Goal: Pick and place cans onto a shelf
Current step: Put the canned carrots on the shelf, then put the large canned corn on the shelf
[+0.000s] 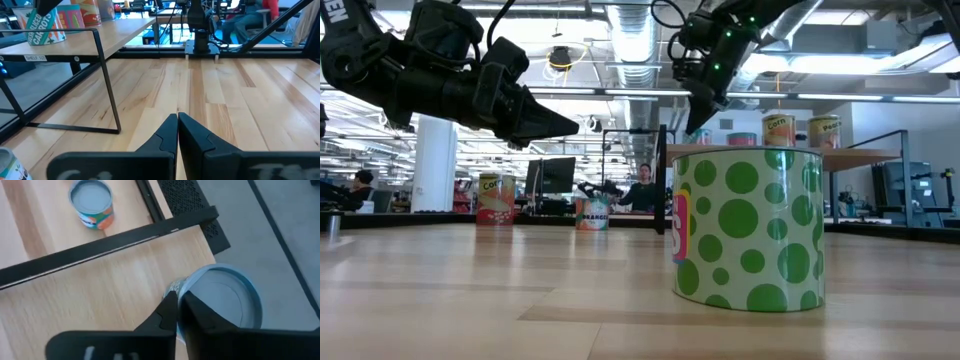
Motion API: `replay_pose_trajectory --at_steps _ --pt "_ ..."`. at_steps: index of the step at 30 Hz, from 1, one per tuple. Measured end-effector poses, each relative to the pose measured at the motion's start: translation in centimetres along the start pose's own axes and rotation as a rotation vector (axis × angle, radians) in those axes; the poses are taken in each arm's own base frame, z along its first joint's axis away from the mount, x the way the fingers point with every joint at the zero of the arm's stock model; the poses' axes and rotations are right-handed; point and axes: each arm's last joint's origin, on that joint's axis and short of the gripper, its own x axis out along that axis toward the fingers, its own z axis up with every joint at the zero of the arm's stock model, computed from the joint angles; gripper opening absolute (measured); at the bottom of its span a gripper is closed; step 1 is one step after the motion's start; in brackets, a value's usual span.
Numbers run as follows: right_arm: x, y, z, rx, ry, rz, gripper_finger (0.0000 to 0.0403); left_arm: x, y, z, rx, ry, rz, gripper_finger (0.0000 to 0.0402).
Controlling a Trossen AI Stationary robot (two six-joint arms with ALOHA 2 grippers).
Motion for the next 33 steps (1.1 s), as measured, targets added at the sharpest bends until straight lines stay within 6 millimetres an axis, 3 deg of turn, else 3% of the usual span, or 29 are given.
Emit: replay_pose_trajectory --at_steps 10,15,19,23,27,33 --pt "0.0 0.3 0.2 -0.004 -0.012 0.001 0.0114 0.0 0.0 0.0 0.000 0.000 -0.001 0.0004" --pt "-1.8 0.4 0.7 -0.004 -0.080 -0.028 0.0128 0.0 0.0 0.0 0.001 0.000 -0.001 0.0004" --pt "-4.7 0.9 0.9 -0.014 -0.141 -0.030 0.0108 0.0 0.0 0.0 0.001 0.003 -0.001 0.0004" --pt "-6.9 2.3 -0.1 -0.048 -0.190 0.016 0.0060 0.0 0.0 0.0 0.010 0.003 -0.001 0.0004" --pt "-7.4 4.0 -2.2 -0.065 -0.271 0.096 0.0010 0.0 0.0 0.0 0.013 0.002 0.000 0.0004" --pt "-7.6 6.9 -6.1 -0.051 -0.482 0.137 0.0024 0.0 0.0 0.0 0.012 0.002 0.000 0.0004"
